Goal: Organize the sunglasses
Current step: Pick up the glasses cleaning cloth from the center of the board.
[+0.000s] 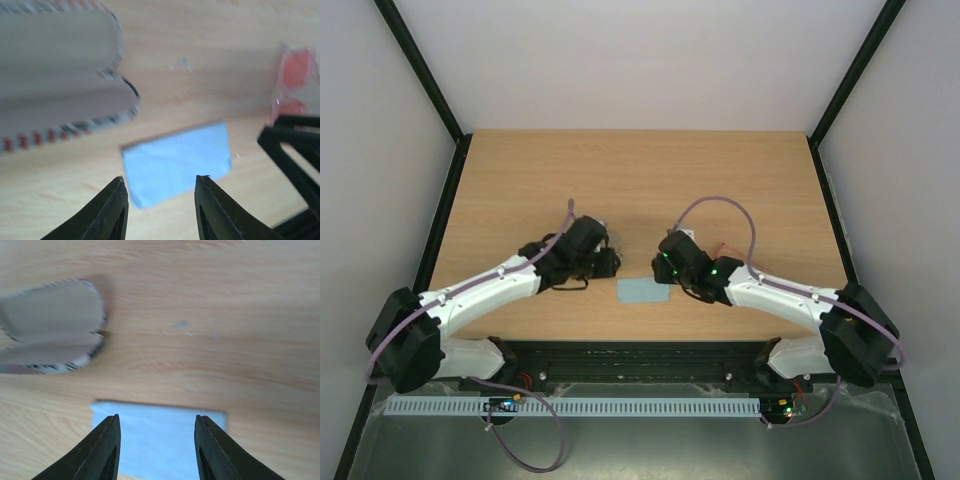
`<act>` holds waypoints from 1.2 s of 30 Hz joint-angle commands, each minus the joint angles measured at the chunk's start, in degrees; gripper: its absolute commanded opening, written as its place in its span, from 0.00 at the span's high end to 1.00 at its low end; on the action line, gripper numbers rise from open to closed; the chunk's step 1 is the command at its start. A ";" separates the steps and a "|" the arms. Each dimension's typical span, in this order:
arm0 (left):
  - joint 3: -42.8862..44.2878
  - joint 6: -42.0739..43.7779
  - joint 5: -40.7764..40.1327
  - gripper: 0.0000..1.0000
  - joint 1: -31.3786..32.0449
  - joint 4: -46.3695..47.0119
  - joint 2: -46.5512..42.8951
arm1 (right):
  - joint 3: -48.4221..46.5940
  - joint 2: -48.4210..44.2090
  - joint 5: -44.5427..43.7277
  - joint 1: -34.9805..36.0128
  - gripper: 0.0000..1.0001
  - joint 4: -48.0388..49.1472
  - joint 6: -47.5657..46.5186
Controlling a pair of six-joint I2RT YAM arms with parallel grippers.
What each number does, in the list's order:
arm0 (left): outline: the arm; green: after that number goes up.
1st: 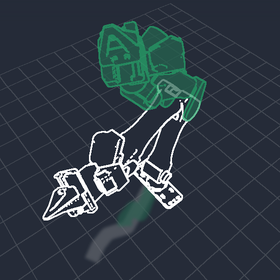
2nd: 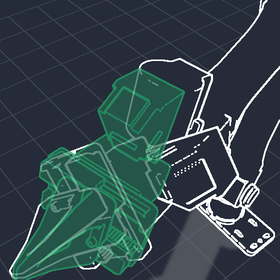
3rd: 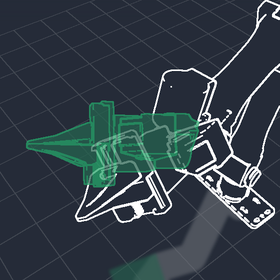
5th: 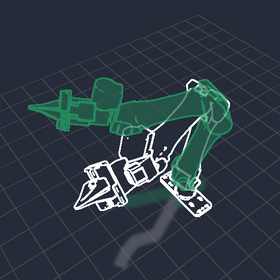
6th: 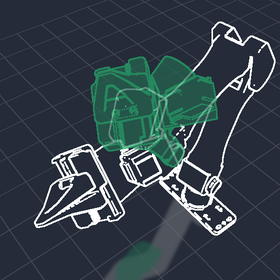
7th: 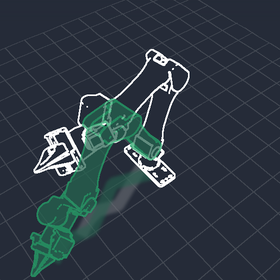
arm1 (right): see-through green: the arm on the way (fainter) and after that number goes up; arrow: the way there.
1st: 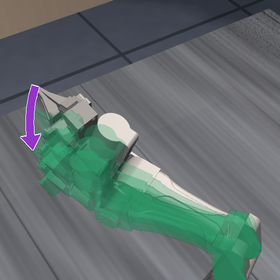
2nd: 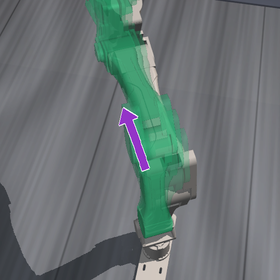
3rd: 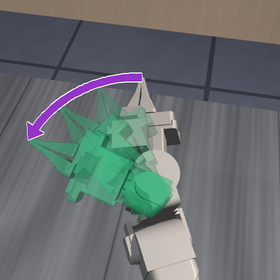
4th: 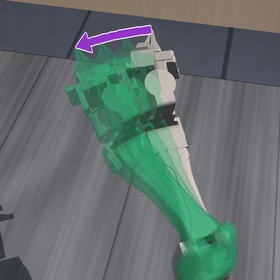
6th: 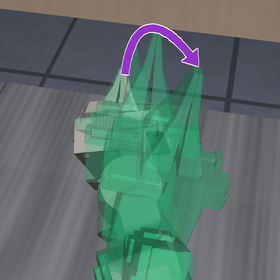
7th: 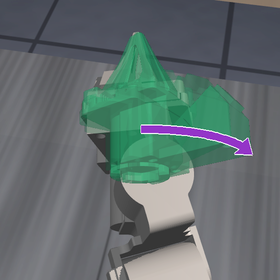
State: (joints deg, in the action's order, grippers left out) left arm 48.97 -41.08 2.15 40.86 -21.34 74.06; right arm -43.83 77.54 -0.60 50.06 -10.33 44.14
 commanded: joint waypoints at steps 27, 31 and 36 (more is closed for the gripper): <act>1.34 -14.20 -9.95 0.74 13.30 -0.67 20.32 | 5.20 8.35 2.95 -1.99 0.68 -2.37 -0.07; 1.73 -14.10 -9.98 0.76 13.24 -0.45 21.74 | 4.68 9.60 3.81 -1.99 0.69 -1.99 -0.45; 1.49 -14.18 -9.08 0.77 13.19 0.05 22.64 | 4.70 9.44 4.28 -1.99 0.74 -2.80 -0.31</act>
State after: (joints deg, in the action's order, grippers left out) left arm 50.13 -54.72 -6.72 53.82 -20.47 95.07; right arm -38.79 86.37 3.07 48.21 -11.90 43.99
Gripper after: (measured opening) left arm 0.232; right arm 0.263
